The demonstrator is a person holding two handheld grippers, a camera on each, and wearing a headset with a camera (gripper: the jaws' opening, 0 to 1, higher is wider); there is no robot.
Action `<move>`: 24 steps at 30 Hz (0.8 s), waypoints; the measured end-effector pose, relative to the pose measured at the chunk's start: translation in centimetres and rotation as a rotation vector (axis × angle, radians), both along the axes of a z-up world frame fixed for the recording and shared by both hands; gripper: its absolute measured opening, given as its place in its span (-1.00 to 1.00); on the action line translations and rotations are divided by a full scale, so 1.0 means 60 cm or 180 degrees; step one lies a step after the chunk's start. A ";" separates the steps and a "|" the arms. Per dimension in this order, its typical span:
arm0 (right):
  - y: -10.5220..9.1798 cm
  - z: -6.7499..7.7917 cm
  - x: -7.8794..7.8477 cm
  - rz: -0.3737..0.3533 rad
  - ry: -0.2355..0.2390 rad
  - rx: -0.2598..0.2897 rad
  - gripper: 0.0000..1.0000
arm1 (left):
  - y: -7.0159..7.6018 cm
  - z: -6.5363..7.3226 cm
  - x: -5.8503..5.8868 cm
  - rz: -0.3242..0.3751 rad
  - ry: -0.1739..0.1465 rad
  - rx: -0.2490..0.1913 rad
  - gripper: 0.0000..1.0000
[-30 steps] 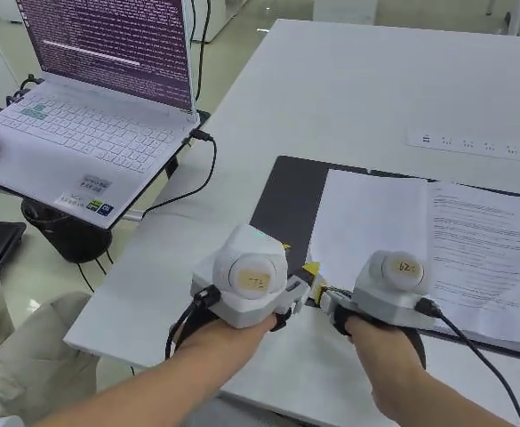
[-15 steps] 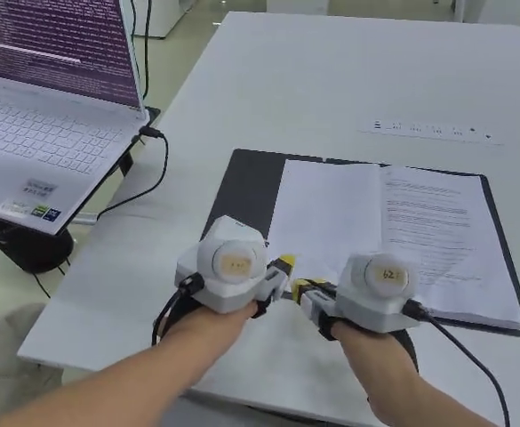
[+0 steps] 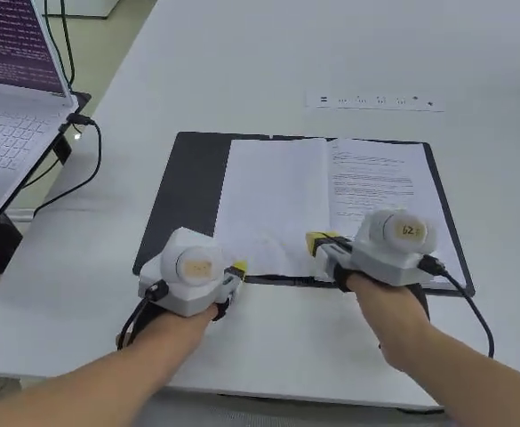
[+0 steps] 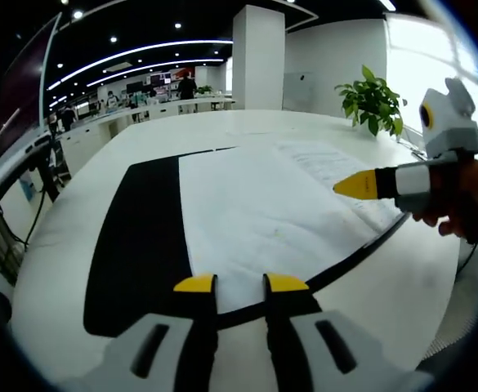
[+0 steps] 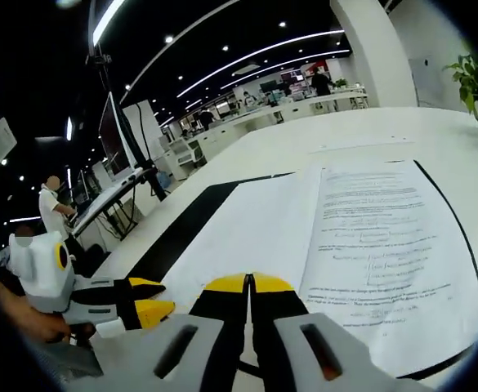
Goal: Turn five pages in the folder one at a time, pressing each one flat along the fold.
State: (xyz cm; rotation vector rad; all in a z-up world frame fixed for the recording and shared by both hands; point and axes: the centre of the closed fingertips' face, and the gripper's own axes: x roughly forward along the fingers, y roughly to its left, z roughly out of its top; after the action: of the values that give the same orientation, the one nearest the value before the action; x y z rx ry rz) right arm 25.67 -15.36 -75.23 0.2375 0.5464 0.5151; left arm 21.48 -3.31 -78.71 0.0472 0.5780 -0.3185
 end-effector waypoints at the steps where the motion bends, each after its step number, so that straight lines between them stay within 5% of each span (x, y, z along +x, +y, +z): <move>1: -0.005 -0.001 0.010 -0.0012 -0.0004 -0.0018 -1.00 | -0.001 -0.001 -0.002 -0.0003 0.0000 0.0004 -0.57; 3: -0.013 0.001 0.030 -0.0040 -0.0050 0.0002 -1.00 | -0.002 -0.001 -0.001 -0.0092 -0.0095 0.0168 -0.57; 5: -0.018 0.003 0.046 -0.0080 -0.0077 0.0003 -1.00 | -0.001 -0.001 -0.003 -0.0003 -0.0098 0.0061 -0.57; 12: -0.025 -0.003 0.097 -0.0100 -0.0188 -0.0010 -1.00 | 0.001 0.000 -0.003 0.0041 -0.0209 0.0069 -0.56; 24: -0.023 -0.028 0.141 -0.0119 -0.0205 -0.0120 -1.00 | 0.003 -0.007 0.001 0.0062 -0.0262 0.0023 -0.56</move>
State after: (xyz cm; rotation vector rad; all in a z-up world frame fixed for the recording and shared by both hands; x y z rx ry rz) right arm 34.12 -16.72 -76.90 0.1942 0.4877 0.4742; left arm 21.56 -3.13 -79.12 0.0615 0.4978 -0.2942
